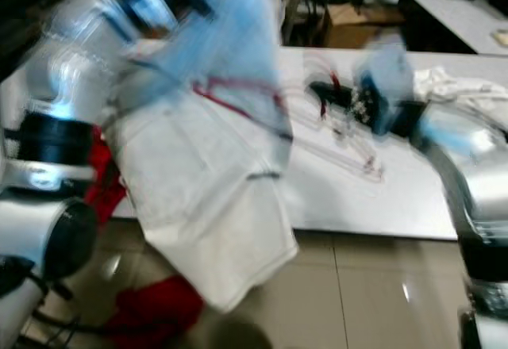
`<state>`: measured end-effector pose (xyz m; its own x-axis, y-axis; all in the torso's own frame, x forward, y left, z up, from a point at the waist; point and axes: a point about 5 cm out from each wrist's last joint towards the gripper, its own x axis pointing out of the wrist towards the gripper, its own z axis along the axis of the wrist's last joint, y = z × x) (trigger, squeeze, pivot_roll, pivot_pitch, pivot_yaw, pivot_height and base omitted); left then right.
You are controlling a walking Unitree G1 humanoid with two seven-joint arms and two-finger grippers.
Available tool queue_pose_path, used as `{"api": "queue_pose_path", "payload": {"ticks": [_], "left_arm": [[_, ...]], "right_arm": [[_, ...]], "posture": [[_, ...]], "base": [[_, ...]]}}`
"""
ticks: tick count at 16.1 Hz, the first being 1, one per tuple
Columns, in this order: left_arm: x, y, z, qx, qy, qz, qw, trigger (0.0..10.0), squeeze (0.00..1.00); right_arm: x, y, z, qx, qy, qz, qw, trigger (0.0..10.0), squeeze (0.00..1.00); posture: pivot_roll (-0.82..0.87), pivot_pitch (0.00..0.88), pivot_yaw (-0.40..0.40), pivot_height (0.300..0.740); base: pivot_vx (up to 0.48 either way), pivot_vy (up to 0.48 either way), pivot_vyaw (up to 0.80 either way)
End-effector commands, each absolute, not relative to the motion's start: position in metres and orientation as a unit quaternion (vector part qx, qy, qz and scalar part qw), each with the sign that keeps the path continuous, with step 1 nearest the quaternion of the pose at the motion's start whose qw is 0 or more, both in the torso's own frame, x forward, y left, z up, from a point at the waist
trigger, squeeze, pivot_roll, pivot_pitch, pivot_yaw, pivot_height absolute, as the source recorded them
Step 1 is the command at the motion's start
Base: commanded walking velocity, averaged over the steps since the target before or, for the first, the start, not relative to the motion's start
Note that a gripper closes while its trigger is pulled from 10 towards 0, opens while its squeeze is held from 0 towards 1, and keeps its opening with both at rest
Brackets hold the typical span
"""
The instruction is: Hang hanger
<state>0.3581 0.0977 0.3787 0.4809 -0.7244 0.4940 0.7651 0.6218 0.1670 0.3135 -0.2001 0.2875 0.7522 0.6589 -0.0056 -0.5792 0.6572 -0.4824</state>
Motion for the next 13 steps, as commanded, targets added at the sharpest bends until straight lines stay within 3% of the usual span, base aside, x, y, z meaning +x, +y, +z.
{"api": "queue_pose_path", "payload": {"ticks": [1, 2, 4, 7, 10, 13], "left_arm": [[0.344, 0.089, 0.409, -0.042, -0.319, -0.450, 0.833, 10.0, 0.00], [0.339, 0.095, 0.421, -0.050, -0.339, -0.443, 0.828, 10.0, 0.00], [0.335, 0.103, 0.434, -0.055, -0.360, -0.432, 0.825, 10.0, 0.00], [0.332, 0.112, 0.443, -0.064, -0.373, -0.412, 0.829, 10.0, 0.00], [0.343, 0.115, 0.421, -0.053, -0.351, -0.382, 0.853, 10.0, 0.00], [0.361, 0.119, 0.349, -0.051, -0.286, -0.329, 0.899, 10.0, 0.00]], "right_arm": [[0.326, -0.213, 0.298, -0.239, -0.109, 0.270, 0.926, 10.0, 0.00], [0.341, -0.209, 0.335, -0.214, -0.204, 0.213, 0.931, 10.0, 0.00], [0.342, -0.205, 0.371, -0.127, -0.300, 0.208, 0.922, 10.0, 0.00], [0.348, -0.205, 0.391, -0.102, -0.368, 0.170, 0.908, 10.0, 0.00], [0.360, -0.192, 0.351, -0.168, -0.330, 0.186, 0.910, 10.0, 0.00], [0.343, -0.166, 0.282, -0.201, -0.255, 0.289, 0.901, 10.0, 0.00]], "posture": [[-0.18, 0.000, 0.025, 0.740], [-0.19, 0.000, 0.029, 0.740], [-0.18, 0.000, 0.023, 0.740], [-0.17, 0.000, 0.010, 0.740], [-0.16, 0.000, 0.011, 0.740], [-0.17, 0.000, 0.017, 0.740]], "base": [[0.334, 0.000, 0.00], [0.334, 0.000, 0.00], [0.336, 0.000, 0.00], [0.336, 0.000, 0.00], [0.326, 0.000, 0.00], [0.086, 0.000, 0.00]]}}
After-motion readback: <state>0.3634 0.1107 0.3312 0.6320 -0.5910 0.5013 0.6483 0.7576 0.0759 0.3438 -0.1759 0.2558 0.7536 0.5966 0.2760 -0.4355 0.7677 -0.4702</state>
